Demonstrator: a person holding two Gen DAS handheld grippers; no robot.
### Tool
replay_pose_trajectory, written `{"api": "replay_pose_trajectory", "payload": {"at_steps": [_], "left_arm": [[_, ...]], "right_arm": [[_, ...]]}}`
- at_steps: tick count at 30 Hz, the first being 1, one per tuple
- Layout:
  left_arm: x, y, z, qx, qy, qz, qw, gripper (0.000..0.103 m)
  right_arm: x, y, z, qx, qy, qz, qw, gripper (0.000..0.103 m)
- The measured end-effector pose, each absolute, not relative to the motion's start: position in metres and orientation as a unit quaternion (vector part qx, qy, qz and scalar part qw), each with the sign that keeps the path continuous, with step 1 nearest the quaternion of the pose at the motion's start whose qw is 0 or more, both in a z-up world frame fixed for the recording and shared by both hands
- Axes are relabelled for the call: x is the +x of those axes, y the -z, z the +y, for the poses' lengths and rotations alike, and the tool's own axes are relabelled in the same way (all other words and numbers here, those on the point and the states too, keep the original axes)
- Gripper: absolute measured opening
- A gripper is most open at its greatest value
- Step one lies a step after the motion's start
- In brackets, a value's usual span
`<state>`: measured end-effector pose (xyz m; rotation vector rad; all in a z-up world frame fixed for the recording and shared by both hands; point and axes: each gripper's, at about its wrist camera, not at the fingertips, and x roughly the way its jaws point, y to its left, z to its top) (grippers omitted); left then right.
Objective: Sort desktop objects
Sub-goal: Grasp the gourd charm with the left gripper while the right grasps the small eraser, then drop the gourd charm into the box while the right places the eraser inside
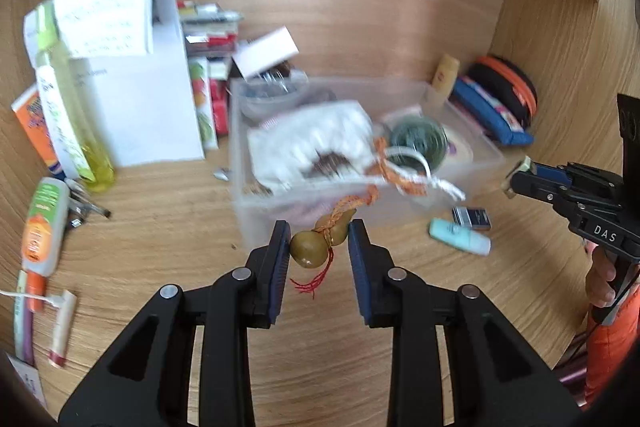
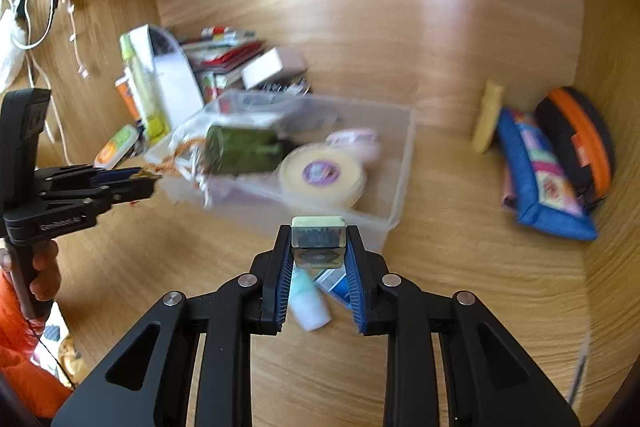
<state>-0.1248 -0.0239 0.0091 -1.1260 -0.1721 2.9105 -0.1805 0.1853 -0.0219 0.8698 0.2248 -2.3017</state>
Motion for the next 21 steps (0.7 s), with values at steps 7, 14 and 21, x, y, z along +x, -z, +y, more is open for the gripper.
{"api": "replay_pose_trajectory", "payload": {"at_steps": [7, 14, 21], "left_arm": [[-0.137, -0.025, -0.046, -0.340, -0.939, -0.044, -0.021, 0.029], [-0.152, -0.011, -0.051, -0.354, -0.934, -0.044, -0.031, 0.029], [-0.157, -0.011, -0.048, -0.350, -0.936, -0.030, -0.033, 0.029]], "right_arm": [[-0.193, 0.006, 0.187, 0.313, 0.891, 0.071, 0.321, 0.022], [-0.207, 0.009, 0.181, 0.320, 0.890, 0.068, 0.318, 0.022], [-0.219, 0.018, 0.171, 0.334, 0.884, 0.077, 0.317, 0.022]]}}
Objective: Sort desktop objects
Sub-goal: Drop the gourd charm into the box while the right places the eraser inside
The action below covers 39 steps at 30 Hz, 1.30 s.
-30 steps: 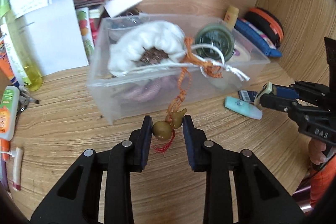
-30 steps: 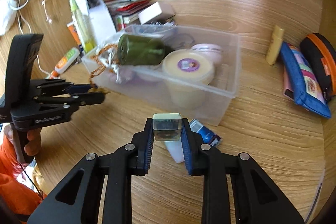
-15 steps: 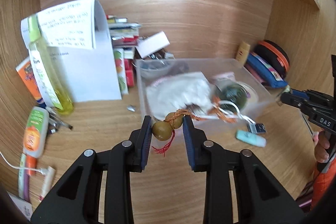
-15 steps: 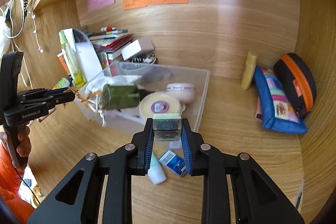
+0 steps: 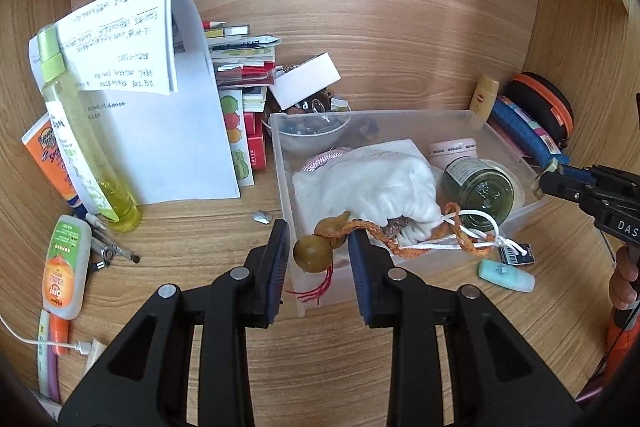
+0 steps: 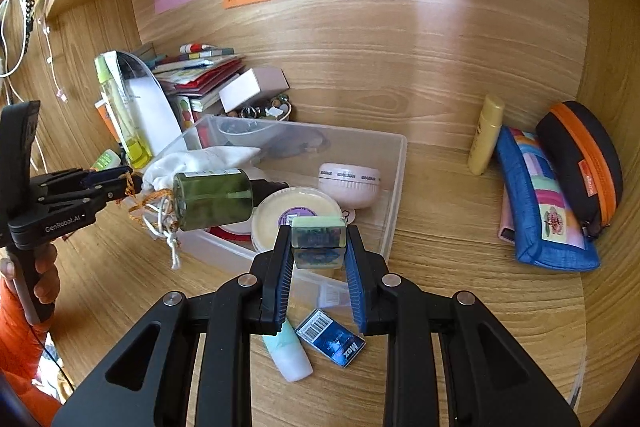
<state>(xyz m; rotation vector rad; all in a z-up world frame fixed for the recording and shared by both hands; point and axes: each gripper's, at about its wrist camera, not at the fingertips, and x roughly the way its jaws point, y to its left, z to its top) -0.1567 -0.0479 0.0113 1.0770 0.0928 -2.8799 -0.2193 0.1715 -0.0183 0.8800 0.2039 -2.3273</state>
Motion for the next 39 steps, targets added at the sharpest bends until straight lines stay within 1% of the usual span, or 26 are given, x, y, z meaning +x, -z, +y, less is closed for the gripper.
{"api": "replay_pose_trajectory", "payload": {"at_steps": [5, 8, 10, 13, 20, 23, 26, 28, 29, 32, 39], "left_arm": [[-0.156, -0.011, -0.043, 0.348, 0.937, 0.008, 0.036, 0.031], [-0.155, -0.011, -0.043, 0.349, 0.937, 0.006, 0.034, 0.035], [-0.156, -0.009, -0.044, 0.356, 0.934, 0.013, 0.026, 0.043], [-0.153, -0.008, -0.048, 0.354, 0.935, 0.021, 0.027, 0.052], [-0.147, -0.006, -0.050, 0.362, 0.932, 0.030, 0.016, 0.056], [-0.143, -0.006, -0.048, 0.363, 0.931, 0.027, 0.016, 0.056], [-0.139, -0.007, -0.049, 0.364, 0.931, 0.030, 0.012, 0.060], [-0.136, -0.008, -0.050, 0.363, 0.931, 0.033, 0.012, 0.063], [-0.134, -0.008, -0.050, 0.364, 0.931, 0.033, 0.013, 0.063], [-0.130, -0.009, -0.049, 0.364, 0.930, 0.035, 0.013, 0.065], [-0.117, -0.014, -0.032, 0.362, 0.932, 0.022, -0.007, 0.066]], "right_arm": [[-0.223, 0.025, 0.170, 0.344, 0.882, 0.089, 0.309, 0.022], [-0.224, 0.027, 0.172, 0.344, 0.885, 0.092, 0.300, 0.023], [-0.225, 0.027, 0.173, 0.344, 0.887, 0.092, 0.294, 0.023], [-0.228, 0.029, 0.174, 0.348, 0.889, 0.092, 0.285, 0.023], [-0.226, 0.030, 0.170, 0.347, 0.888, 0.103, 0.284, 0.025], [-0.225, 0.029, 0.171, 0.349, 0.886, 0.101, 0.288, 0.030], [-0.221, 0.028, 0.171, 0.348, 0.885, 0.100, 0.293, 0.039], [-0.218, 0.027, 0.171, 0.340, 0.891, 0.106, 0.281, 0.063], [-0.217, 0.026, 0.172, 0.334, 0.894, 0.108, 0.278, 0.066], [-0.215, 0.023, 0.173, 0.327, 0.899, 0.112, 0.270, 0.067], [-0.215, 0.024, 0.185, 0.335, 0.900, 0.099, 0.262, 0.068]]}}
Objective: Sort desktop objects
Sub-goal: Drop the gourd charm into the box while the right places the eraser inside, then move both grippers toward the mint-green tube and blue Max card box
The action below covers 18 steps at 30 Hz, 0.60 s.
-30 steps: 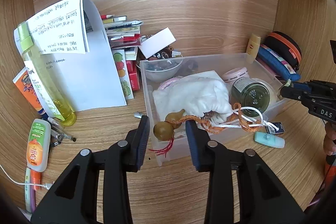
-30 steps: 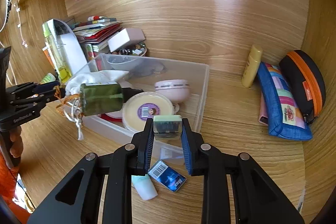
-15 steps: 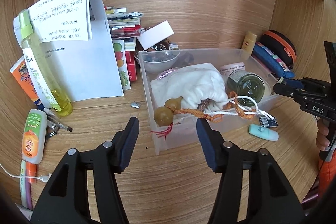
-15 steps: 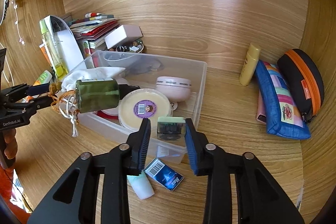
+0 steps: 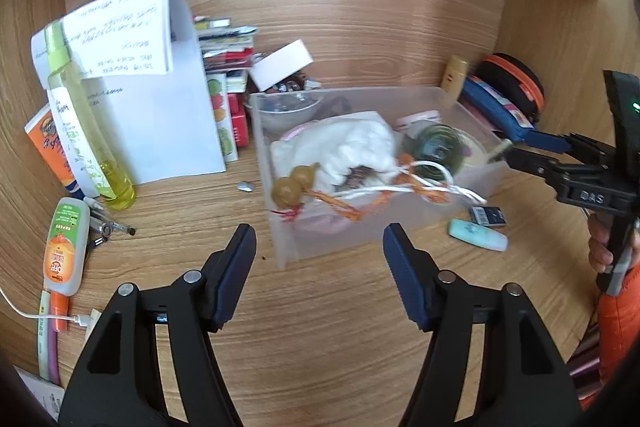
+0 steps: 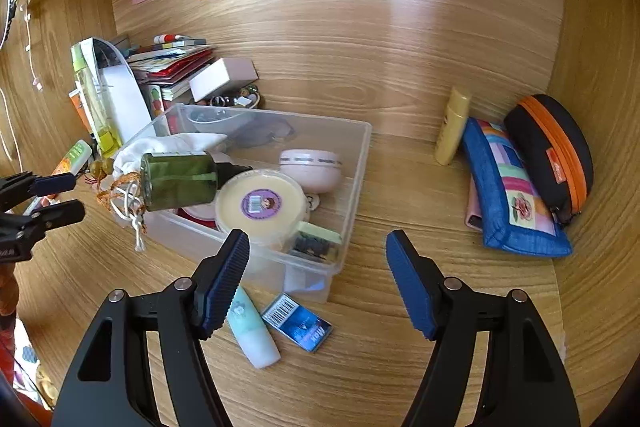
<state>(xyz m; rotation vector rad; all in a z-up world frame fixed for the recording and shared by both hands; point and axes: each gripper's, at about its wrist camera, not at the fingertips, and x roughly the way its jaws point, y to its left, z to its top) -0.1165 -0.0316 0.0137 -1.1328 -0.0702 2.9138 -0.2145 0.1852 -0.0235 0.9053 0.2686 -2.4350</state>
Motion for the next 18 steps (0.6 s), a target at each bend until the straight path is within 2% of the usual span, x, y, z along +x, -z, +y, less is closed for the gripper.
{"api": "replay_pose_trajectory", "payload": {"at_steps": [6, 18], "left_arm": [[-0.110, -0.012, -0.001, -0.362, -0.931, -0.004, 0.035, 0.071], [-0.132, 0.026, 0.062, -0.425, -0.899, 0.029, 0.103, 0.071]], "right_arm": [[-0.214, 0.030, 0.199, 0.347, 0.898, 0.092, 0.254, 0.068], [-0.216, 0.050, 0.227, 0.377, 0.891, 0.080, 0.240, 0.068]]}}
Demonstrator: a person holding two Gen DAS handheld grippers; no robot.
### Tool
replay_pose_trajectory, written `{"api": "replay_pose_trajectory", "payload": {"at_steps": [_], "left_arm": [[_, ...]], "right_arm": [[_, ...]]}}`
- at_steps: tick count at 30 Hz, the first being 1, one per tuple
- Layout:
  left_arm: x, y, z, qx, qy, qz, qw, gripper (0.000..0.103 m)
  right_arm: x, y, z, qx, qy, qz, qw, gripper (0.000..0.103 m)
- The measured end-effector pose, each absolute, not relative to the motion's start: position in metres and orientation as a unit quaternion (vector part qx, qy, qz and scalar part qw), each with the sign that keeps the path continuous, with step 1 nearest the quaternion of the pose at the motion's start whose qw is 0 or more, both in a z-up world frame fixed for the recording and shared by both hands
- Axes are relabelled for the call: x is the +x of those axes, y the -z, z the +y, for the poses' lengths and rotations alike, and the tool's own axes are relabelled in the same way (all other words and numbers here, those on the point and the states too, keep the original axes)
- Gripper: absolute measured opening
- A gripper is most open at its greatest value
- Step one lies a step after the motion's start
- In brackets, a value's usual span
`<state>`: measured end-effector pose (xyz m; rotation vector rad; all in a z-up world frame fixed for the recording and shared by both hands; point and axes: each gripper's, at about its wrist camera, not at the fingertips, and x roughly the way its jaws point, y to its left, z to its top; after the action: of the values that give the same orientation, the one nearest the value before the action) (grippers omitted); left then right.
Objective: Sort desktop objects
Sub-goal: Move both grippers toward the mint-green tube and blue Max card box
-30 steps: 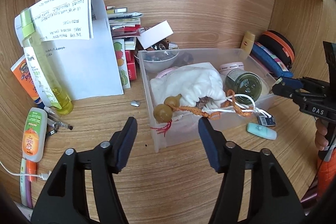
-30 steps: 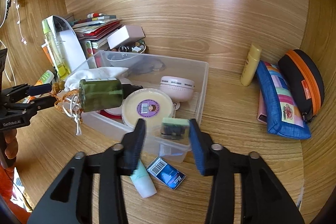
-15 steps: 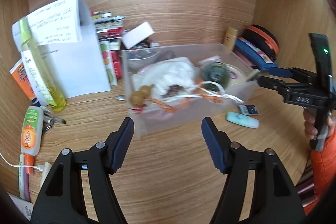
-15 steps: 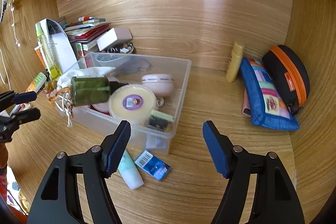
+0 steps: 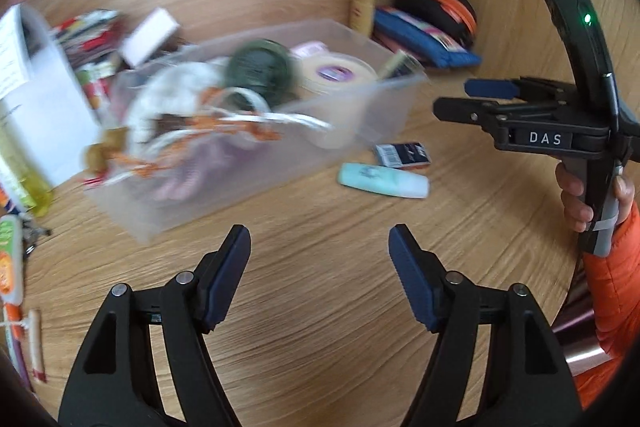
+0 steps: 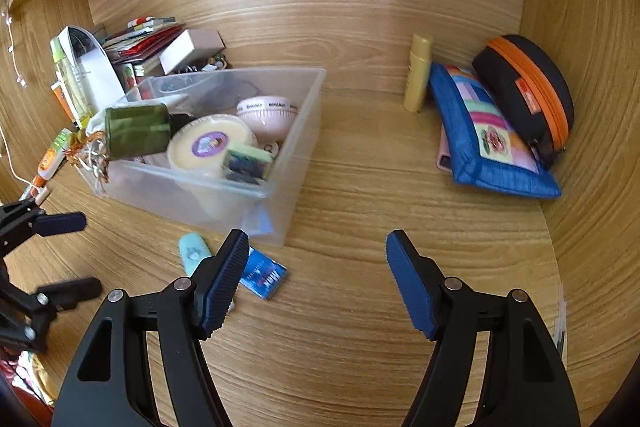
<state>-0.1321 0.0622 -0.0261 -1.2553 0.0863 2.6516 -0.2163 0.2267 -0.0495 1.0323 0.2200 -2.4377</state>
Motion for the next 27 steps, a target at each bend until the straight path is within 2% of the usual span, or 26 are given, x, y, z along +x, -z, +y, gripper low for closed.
{"api": "replay_pose_trajectory", "payload": {"at_steps": [9, 18, 22, 27], "left_arm": [[-0.176, 0.050, 0.111, -0.474, -0.865, 0.046, 0.161, 0.071], [-0.196, 0.058, 0.126, -0.474, -0.866, 0.046, 0.151, 0.071], [-0.190, 0.058, 0.129, -0.463, -0.871, 0.066, 0.150, 0.060], [-0.180, 0.056, 0.123, -0.460, -0.871, 0.065, 0.161, 0.050]], "right_arm": [[-0.216, 0.052, 0.247, 0.380, 0.891, 0.061, 0.242, 0.068], [-0.219, 0.063, 0.247, 0.397, 0.879, 0.057, 0.259, 0.068], [-0.220, 0.066, 0.245, 0.403, 0.874, 0.058, 0.265, 0.068], [-0.219, 0.070, 0.235, 0.415, 0.863, 0.063, 0.280, 0.068]]}}
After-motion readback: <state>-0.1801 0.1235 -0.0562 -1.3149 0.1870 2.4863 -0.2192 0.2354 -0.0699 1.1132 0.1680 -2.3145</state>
